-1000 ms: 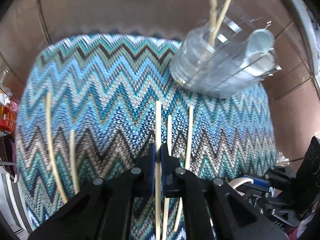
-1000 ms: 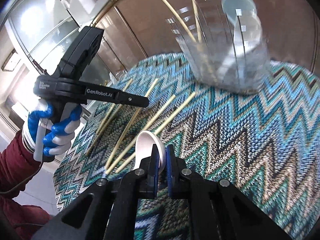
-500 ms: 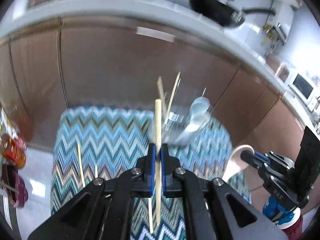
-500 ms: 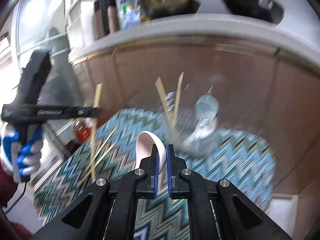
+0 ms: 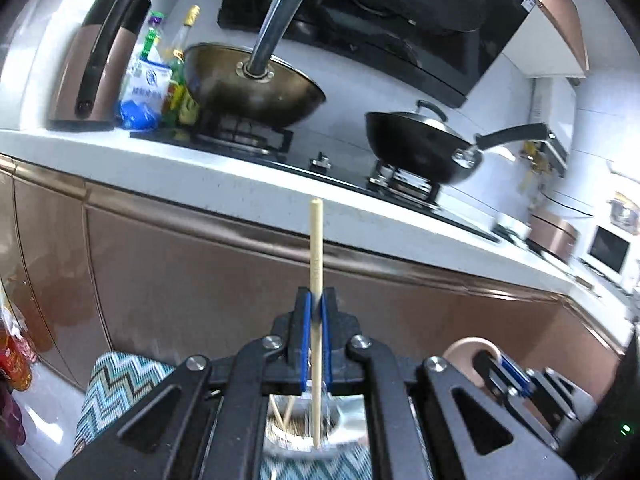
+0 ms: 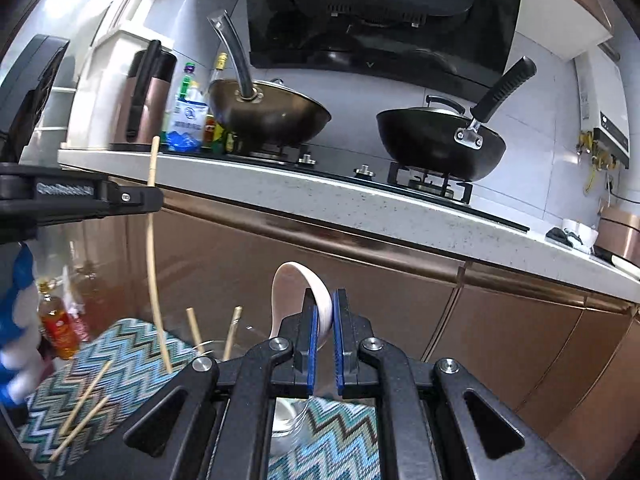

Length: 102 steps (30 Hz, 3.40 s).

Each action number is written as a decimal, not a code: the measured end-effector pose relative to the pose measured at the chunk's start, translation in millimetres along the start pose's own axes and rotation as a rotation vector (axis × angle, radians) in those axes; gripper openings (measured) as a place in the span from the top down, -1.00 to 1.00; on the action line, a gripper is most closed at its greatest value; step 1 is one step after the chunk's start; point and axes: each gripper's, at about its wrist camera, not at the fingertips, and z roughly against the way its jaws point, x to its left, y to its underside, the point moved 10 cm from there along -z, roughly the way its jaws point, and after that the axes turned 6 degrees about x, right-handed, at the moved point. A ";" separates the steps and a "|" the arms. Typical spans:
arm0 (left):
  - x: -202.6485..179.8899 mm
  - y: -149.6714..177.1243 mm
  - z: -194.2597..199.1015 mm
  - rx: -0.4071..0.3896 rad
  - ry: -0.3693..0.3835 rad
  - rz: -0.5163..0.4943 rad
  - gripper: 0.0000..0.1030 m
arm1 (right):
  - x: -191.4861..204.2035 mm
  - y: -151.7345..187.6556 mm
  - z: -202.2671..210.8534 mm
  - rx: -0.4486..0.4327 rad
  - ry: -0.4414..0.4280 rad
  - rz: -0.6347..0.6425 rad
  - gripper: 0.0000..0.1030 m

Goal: Organize utensils
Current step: 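Lower the spoon into the clear holder with the right tool while the left tool drops its chopstick in, then open both tools and reach them toward the chopsticks on the cloth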

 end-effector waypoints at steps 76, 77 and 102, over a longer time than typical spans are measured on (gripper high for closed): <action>158.4 190.0 170.4 0.469 -0.069 -0.011 0.41 | 105.2 109.0 123.0 0.328 -0.377 -0.122 0.36; 158.7 196.5 158.7 0.500 -0.060 -0.010 0.41 | 108.1 116.1 110.9 0.357 -0.380 -0.127 0.36; 194.9 282.1 -34.1 0.949 -0.036 -0.006 0.55 | 188.9 239.2 -112.1 0.868 -0.398 -0.217 0.57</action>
